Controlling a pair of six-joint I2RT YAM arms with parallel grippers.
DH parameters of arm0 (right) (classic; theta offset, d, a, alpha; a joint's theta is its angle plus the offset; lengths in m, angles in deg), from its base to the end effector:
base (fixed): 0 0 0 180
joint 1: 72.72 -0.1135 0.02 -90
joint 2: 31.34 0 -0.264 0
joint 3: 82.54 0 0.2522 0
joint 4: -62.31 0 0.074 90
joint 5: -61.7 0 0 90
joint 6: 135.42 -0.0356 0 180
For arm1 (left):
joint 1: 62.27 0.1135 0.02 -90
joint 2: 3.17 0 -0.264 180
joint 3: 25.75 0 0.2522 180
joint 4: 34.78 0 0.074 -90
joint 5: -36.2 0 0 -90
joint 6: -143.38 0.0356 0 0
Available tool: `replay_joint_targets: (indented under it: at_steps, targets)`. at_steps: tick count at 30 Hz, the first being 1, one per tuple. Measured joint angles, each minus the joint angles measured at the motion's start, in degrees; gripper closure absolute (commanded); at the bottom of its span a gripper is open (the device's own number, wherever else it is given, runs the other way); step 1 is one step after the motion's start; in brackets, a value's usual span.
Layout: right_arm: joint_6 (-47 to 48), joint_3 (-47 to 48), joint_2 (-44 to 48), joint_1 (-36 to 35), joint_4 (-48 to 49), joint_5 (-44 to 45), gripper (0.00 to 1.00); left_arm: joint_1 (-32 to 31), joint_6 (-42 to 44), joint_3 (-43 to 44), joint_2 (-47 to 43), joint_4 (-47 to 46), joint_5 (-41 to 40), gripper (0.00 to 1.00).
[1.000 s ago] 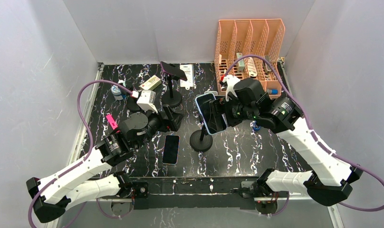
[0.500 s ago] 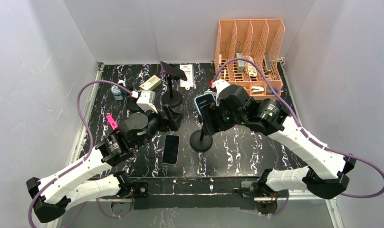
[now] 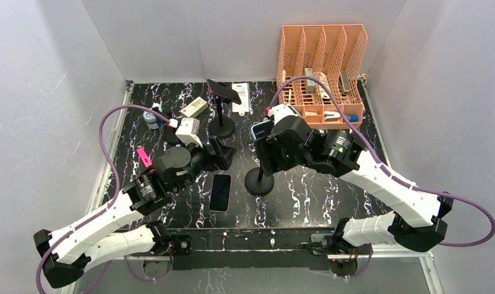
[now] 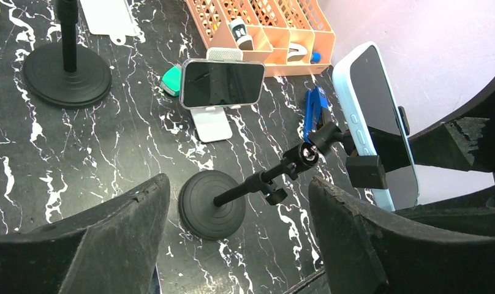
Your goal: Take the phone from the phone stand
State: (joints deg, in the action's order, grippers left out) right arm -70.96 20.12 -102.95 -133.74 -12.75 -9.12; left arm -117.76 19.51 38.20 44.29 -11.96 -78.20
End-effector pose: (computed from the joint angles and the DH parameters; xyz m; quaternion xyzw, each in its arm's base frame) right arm 0.1218 0.1957 0.4193 -0.2146 0.8843 0.1524 0.3856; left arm 0.1193 -0.1475 0.3679 -0.0019 0.7418 -0.3464 0.5743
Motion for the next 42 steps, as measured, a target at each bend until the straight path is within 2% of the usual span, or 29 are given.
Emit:
replay_joint_targets:
  at_steps: [22, 27, 35, 42]
  targets:
    - [-4.31, 0.94, -1.88, -4.22, -3.32, 8.61, 0.01, 0.0, -1.31, 0.0, 1.97, -0.13, 1.64, 0.21]
    - [-4.39, 0.94, -1.88, -4.44, -3.3, 9.2, 0.05, 0.0, -1.77, 0.0, 2.21, -1.11, 2.8, 0.21]
    - [-4.46, 0.17, -1.86, -4.74, -2.86, 9.22, 0.16, 0.02, -2.14, -1.16, 1.68, -6.58, 7.43, 0.21]
    - [-4.42, -0.85, -0.79, -4.74, -1.73, 9.18, 0.38, 0.02, -2.14, -2.93, 1.51, -11.19, 12.41, 0.23]
